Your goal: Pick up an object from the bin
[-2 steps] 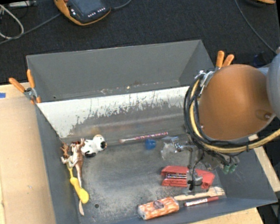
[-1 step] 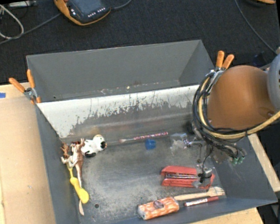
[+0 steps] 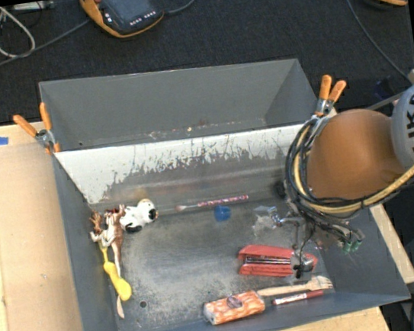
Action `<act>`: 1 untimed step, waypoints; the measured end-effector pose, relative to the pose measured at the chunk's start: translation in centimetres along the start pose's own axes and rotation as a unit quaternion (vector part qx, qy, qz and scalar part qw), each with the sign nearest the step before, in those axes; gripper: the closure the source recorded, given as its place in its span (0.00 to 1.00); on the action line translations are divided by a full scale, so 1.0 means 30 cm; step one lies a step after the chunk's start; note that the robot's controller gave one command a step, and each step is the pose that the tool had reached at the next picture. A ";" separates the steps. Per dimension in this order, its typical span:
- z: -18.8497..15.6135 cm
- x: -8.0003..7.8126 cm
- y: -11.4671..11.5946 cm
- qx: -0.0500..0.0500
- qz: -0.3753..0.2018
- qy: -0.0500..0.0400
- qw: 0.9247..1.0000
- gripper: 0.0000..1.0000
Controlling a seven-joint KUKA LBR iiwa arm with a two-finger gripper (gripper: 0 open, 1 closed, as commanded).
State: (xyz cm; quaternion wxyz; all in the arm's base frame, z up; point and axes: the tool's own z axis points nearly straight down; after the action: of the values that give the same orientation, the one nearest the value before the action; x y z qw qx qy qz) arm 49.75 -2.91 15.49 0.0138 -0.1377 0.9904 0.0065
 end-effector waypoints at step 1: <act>0.075 0.054 -0.026 0.000 0.055 0.000 0.998 0.00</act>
Offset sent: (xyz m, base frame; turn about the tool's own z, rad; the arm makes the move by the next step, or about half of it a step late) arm -0.0062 0.0202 -0.0228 0.2067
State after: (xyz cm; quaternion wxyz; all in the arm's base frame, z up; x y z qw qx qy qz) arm 48.46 -4.05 13.20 0.0134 -0.0825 0.9965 0.0067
